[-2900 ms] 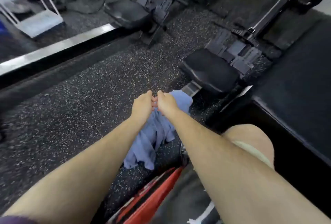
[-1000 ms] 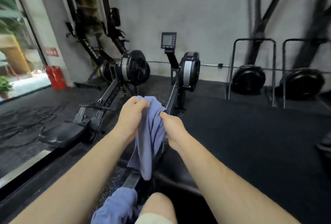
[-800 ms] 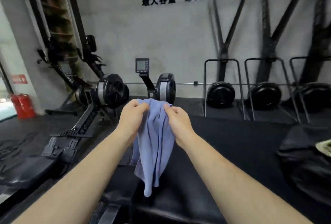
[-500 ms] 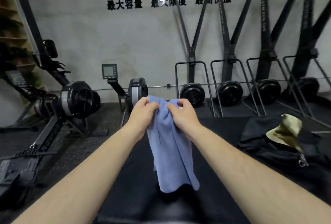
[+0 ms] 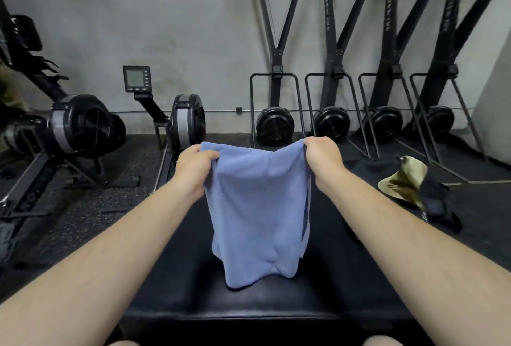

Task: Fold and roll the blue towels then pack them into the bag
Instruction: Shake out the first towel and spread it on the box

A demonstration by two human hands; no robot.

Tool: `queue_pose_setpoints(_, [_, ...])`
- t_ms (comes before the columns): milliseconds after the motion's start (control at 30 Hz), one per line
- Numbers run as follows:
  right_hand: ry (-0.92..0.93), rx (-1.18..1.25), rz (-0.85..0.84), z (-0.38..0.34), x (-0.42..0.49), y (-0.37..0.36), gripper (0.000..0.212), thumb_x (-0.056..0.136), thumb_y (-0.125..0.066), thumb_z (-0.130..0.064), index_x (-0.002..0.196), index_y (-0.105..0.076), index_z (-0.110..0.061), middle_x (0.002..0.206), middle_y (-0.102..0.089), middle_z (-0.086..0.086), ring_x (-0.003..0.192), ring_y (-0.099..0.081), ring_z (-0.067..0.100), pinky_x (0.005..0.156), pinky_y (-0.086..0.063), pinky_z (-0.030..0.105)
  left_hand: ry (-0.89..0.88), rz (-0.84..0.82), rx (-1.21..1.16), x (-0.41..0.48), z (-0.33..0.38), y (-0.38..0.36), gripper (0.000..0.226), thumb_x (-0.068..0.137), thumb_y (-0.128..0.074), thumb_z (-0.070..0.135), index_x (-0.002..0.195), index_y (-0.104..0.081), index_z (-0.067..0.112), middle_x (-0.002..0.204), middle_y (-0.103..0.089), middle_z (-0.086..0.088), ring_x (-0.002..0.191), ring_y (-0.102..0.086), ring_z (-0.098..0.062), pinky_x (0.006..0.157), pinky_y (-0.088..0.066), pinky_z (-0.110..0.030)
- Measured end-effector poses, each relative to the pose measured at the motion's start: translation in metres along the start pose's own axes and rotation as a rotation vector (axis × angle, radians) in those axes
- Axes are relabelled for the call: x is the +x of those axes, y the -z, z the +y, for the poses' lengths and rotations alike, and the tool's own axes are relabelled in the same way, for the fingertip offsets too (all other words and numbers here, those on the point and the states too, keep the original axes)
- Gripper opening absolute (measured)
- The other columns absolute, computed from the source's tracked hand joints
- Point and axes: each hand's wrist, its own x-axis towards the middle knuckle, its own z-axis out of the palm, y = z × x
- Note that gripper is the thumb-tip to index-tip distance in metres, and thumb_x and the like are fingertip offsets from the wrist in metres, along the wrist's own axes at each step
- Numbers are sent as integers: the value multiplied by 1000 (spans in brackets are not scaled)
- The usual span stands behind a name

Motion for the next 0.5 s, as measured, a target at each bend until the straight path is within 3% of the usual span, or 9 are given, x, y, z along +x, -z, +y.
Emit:
queue_pose_setpoints(133, [-40,16,38,-14,9,2,17,88,-52,-23,83,-57,-8,78,-52,3,73,-46,20,69,-37,34,22,19,-102,13,10,13,13,84,-66,6,96,-69,3,87,-69,-5,82,-63,-22,65,-46,-27])
queue_pose_setpoints(233, [-16,65,4,-16,15,1,25,83,-59,-19,87,-60,6,80,-50,6,78,-42,22,70,-34,35,55,63,-278,22,19,18,13,94,-69,25,91,-69,12,87,-72,2,79,-67,-15,69,-51,-26])
queue_pose_setpoints(333, [49,22,-79,-20,17,2,4,86,-63,-12,85,-59,-10,78,-45,7,72,-38,23,61,-32,29,12,130,-221,36,25,27,24,95,-65,35,89,-61,13,88,-62,-3,78,-58,-18,72,-47,-31])
queue_pose_setpoints(400, [56,25,-80,-18,23,4,26,87,-68,-11,110,-57,-18,97,-56,2,83,-55,22,72,-48,31,-33,134,-160,40,30,32,18,88,-68,28,89,-57,14,88,-51,-5,79,-46,-20,67,-38,-32])
queue_pose_setpoints(467, [36,41,-41,-17,27,5,52,86,-67,-9,132,-50,-25,127,-53,-1,109,-58,22,90,-50,38,-56,119,-126,42,35,34,17,78,-69,17,87,-55,15,88,-46,-4,80,-42,-20,65,-32,-32])
queue_pose_setpoints(500, [38,37,-34,-17,28,5,54,86,-65,-8,134,-50,-27,132,-52,-1,112,-59,23,89,-49,38,-57,117,-120,43,38,36,19,73,-69,13,87,-56,15,87,-46,-5,79,-43,-20,65,-32,-33])
